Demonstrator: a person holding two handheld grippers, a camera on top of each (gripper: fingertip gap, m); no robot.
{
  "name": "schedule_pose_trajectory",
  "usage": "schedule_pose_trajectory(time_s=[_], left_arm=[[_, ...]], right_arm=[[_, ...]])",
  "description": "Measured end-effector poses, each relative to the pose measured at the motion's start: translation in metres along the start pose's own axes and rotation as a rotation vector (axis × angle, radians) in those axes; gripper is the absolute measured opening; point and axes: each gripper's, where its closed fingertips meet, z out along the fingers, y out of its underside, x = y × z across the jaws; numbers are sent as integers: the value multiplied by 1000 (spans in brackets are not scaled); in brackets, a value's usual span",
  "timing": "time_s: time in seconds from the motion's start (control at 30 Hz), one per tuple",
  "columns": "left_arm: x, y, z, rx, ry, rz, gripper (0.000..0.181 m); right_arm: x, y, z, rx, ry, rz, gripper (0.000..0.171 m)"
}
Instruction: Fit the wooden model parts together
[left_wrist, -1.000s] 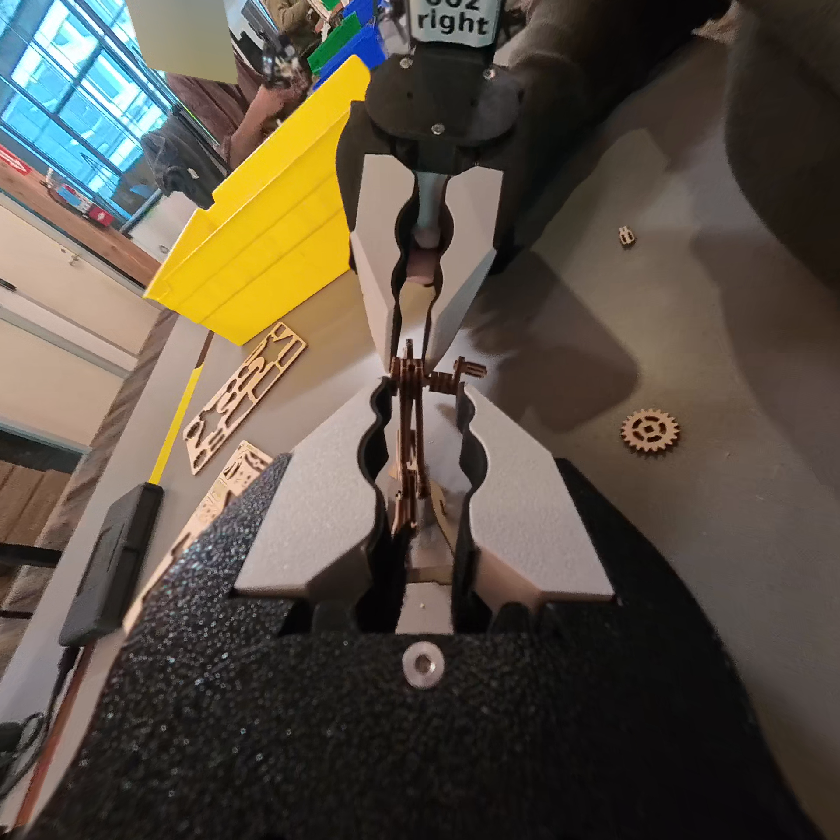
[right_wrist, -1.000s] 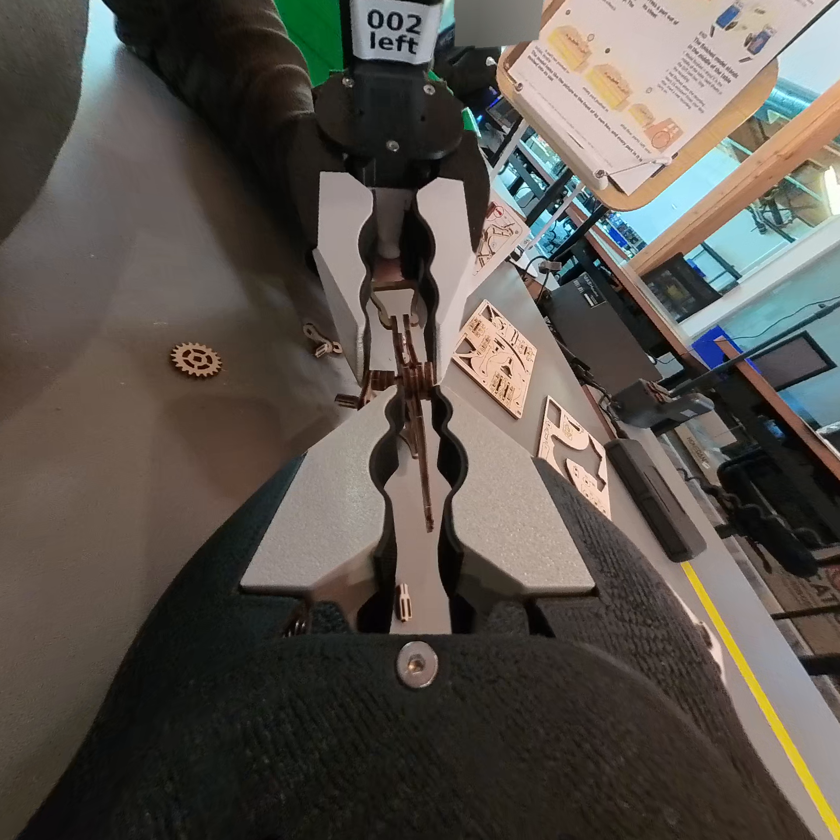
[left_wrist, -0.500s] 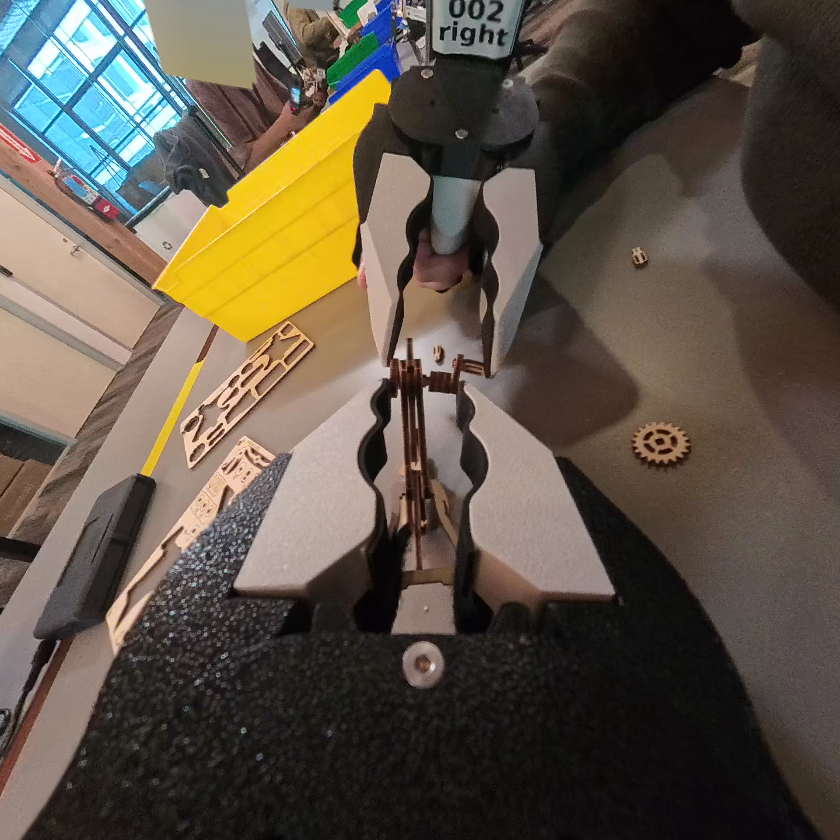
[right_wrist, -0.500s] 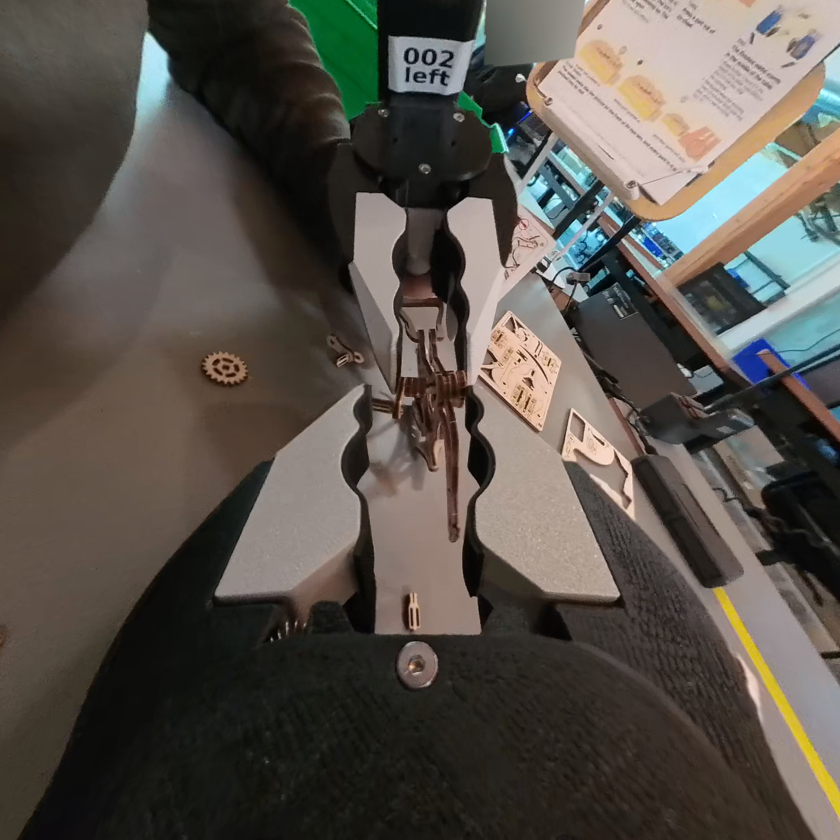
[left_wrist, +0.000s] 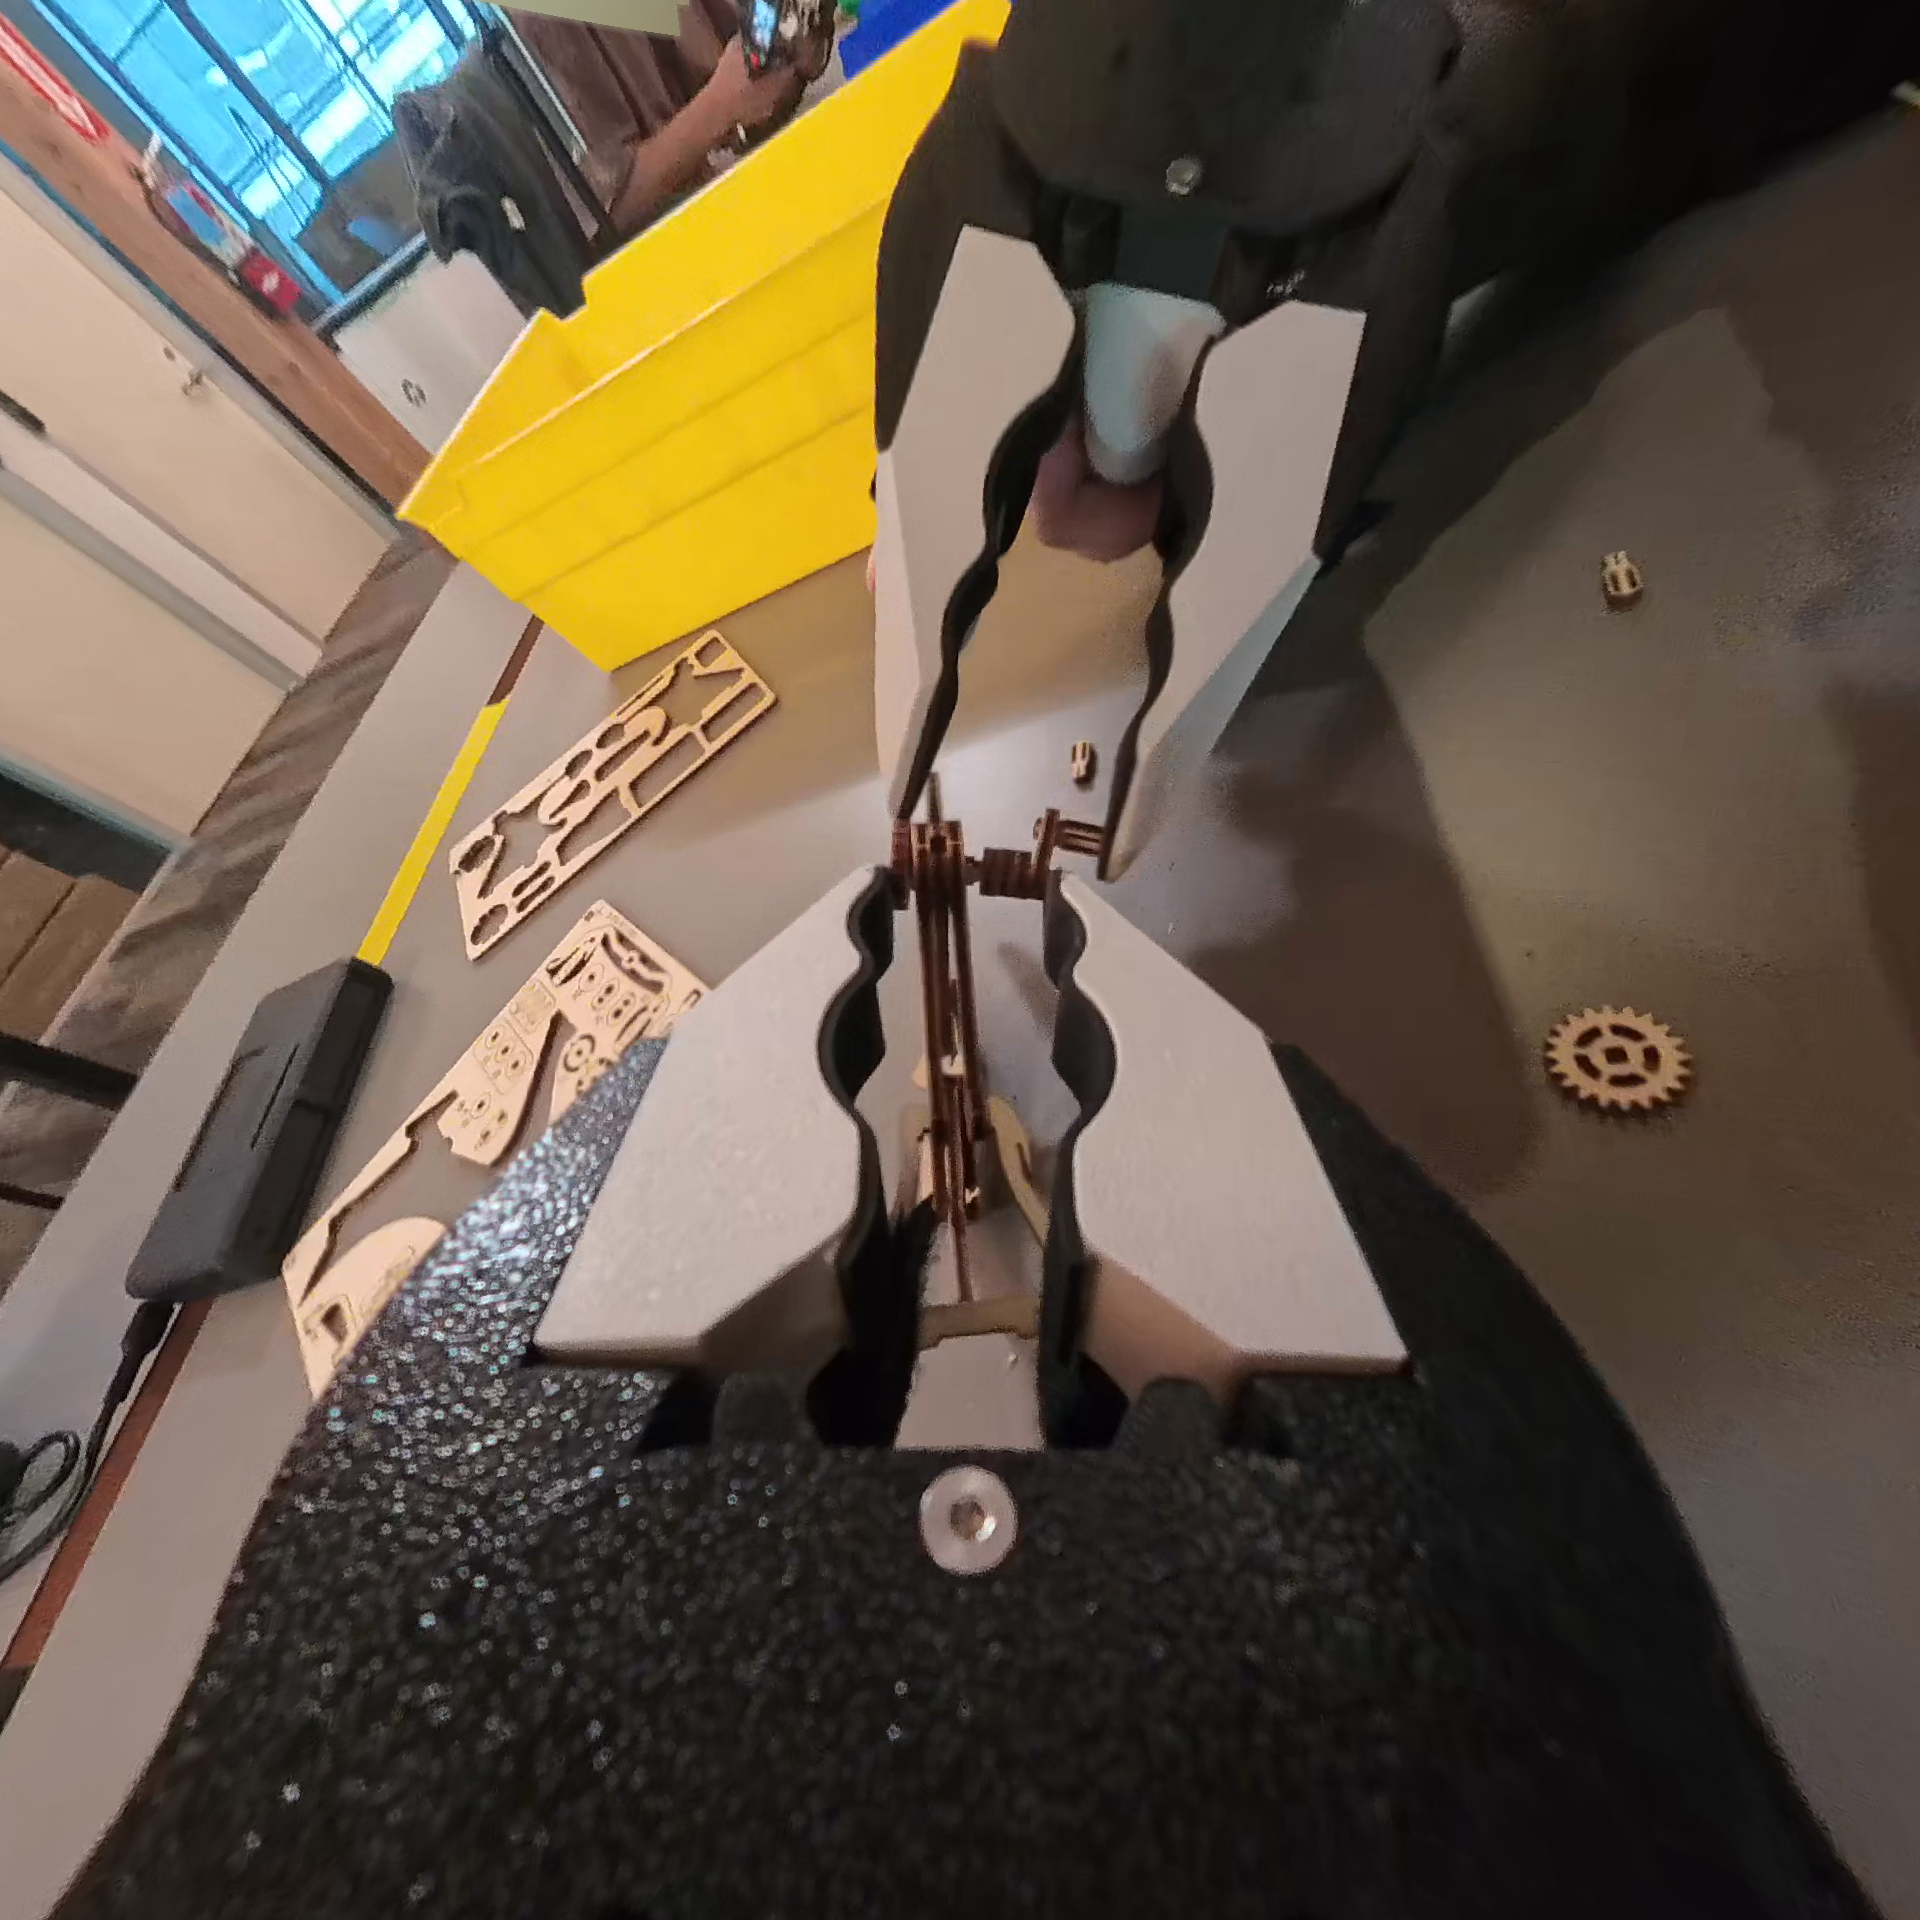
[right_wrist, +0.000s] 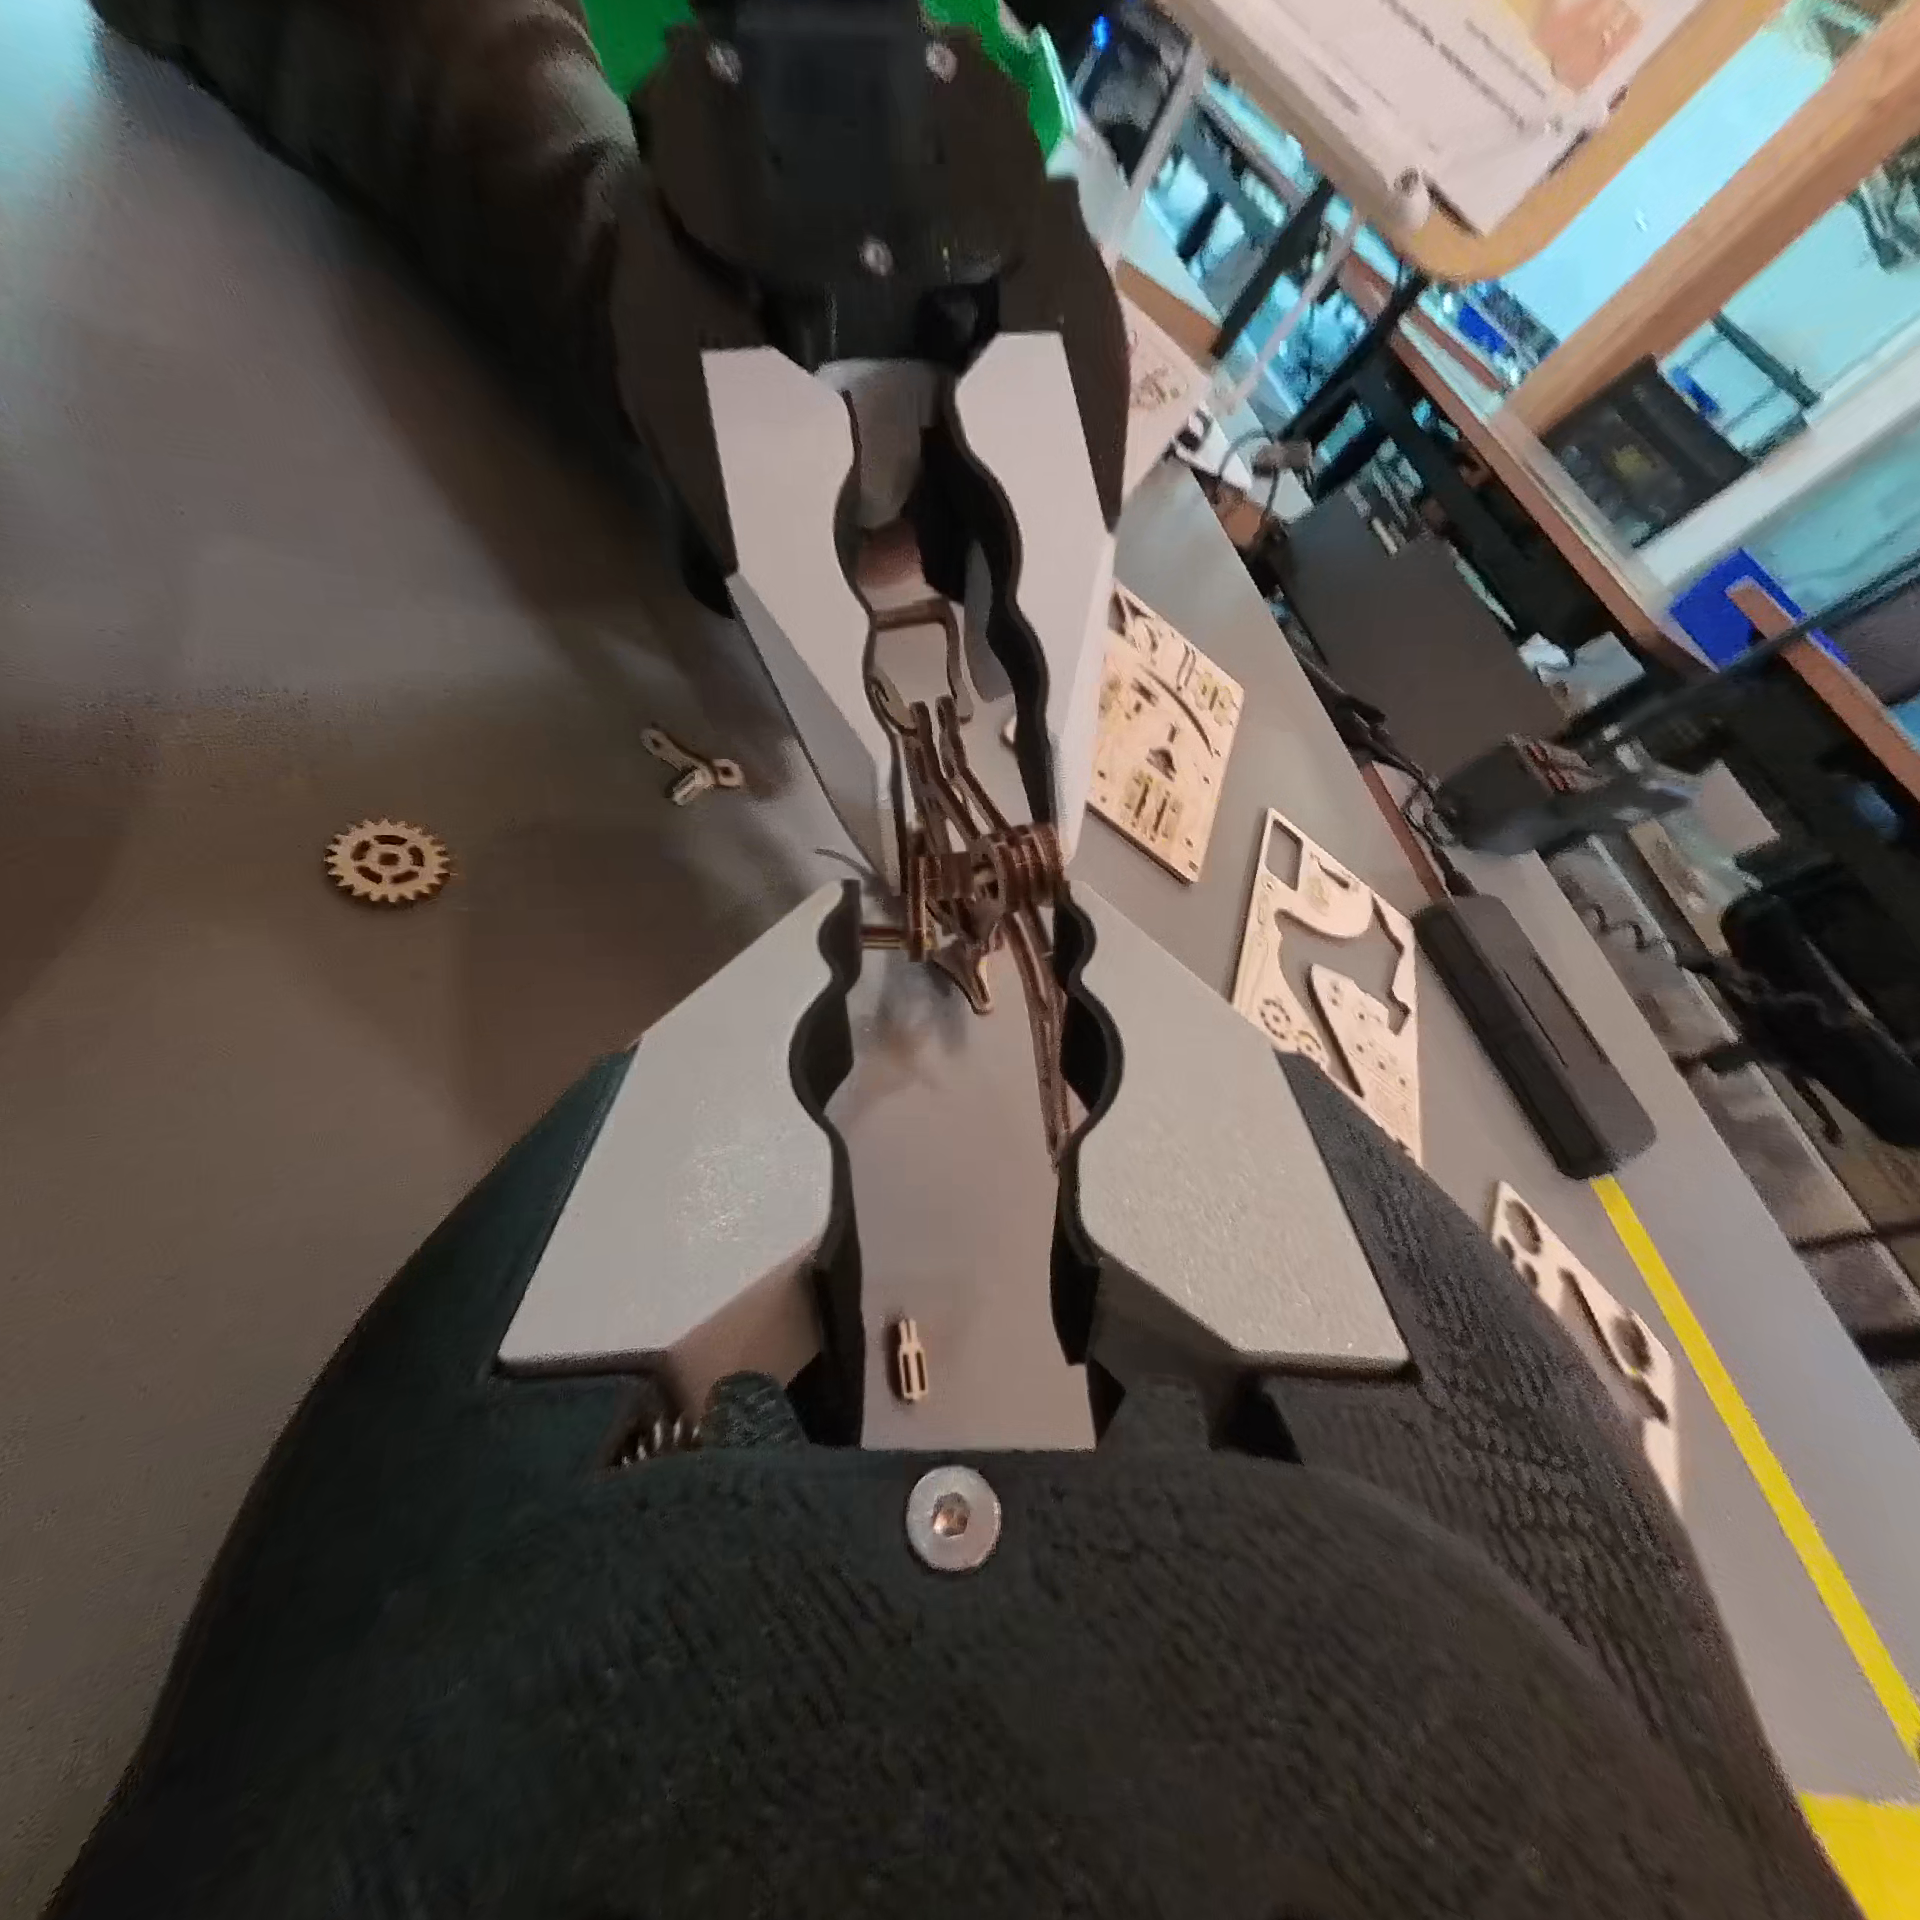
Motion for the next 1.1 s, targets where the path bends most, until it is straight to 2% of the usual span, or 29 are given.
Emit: schedule_pose_trajectory(time_s=[0.2,0.27,0.37,0.6,0.67,1.1], left_arm=[[0,2,2,-56,49,-12,27],[3,2,3,-64,68,5,21],[3,4,2,-80,68,31,25],[5,5,0,-86,95,56,27],[6,7,0,-94,96,68,27],[8,10,0,-93,94,121,27]], right_arm=[[7,-1,0,-79,2,23,38],[6,2,1,-114,-15,14,39],[3,3,3,-137,-26,-21,30],[1,3,6,-145,-48,-27,33],[-2,3,7,-149,-56,-47,29],[-4,5,10,-164,-50,-111,27]])
